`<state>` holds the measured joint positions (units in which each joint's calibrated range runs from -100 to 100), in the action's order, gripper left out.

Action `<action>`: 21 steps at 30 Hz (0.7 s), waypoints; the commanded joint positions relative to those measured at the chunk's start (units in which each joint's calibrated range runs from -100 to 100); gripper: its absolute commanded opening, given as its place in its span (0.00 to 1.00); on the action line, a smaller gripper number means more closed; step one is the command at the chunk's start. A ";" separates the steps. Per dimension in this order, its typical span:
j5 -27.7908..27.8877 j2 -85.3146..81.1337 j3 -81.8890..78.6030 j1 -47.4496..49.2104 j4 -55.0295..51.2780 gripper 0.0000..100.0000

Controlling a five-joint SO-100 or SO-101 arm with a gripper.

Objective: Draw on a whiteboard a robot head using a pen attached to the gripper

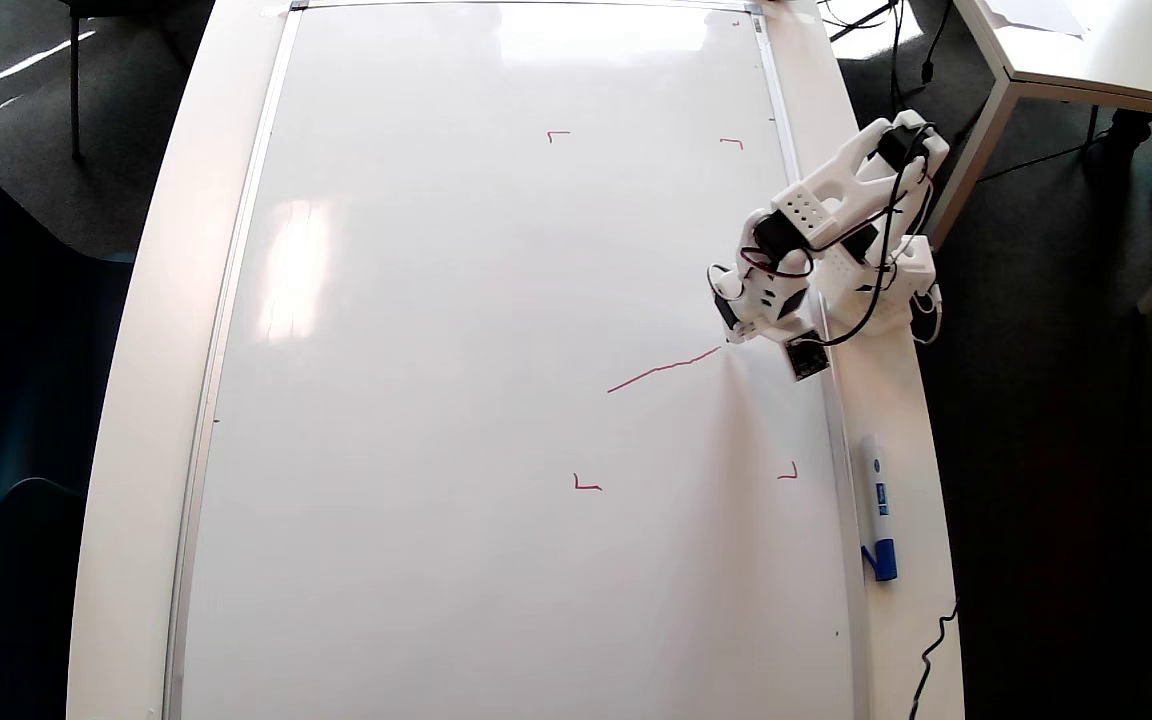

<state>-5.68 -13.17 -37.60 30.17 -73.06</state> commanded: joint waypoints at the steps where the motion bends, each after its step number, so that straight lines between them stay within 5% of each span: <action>1: -0.11 -1.46 -0.03 0.15 -0.44 0.01; 21: -0.16 4.33 0.69 -1.84 -0.27 0.01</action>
<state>-5.68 -9.28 -37.41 28.96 -73.56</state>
